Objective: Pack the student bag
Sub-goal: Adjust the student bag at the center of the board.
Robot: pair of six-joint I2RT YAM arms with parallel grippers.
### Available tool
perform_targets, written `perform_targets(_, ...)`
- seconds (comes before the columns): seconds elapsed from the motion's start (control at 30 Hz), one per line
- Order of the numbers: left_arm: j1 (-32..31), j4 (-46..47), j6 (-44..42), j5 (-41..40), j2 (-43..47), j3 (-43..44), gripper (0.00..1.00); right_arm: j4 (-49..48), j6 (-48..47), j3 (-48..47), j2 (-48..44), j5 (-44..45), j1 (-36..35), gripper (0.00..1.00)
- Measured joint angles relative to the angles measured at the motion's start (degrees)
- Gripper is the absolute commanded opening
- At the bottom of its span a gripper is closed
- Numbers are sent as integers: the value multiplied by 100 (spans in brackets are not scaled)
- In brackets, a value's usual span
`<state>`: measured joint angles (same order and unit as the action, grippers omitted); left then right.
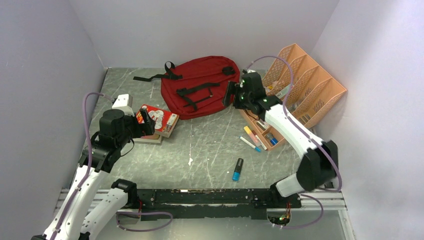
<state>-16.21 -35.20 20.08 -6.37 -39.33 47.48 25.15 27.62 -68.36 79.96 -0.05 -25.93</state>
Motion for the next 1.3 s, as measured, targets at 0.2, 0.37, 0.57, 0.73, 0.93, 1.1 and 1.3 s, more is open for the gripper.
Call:
perform_targets(0.2, 0, 61, -17, 50, -4, -46, 96, -13, -415, -1355, 1515, 682, 57, 83)
perform_targets(0.37, 0, 96, -17, 52, 98, -66, 96, -2, -758, -2549, 2594, 656, 404, 79)
perform_targets(0.57, 0, 140, -20, 72, 74, -85, 95, 293, -1117, -3838, 3829, 210, 1043, 80)
perform_targets(0.73, 0, 153, -20, 105, 2, -94, 95, 619, -1351, -5021, 4850, -98, 1165, 79)
perform_targets(0.93, 0, 153, -20, 107, 9, -111, 95, 957, -1399, -5709, 5630, -297, 1187, 79)
perform_targets(1.1, 0, 153, -20, 107, 11, -111, 95, 1163, -1399, -5858, 5947, -297, 1266, 80)
perform_targets(1.3, 2, 153, -20, 107, 13, -111, 95, 1117, -1475, -5871, 6026, -411, 1303, 73)
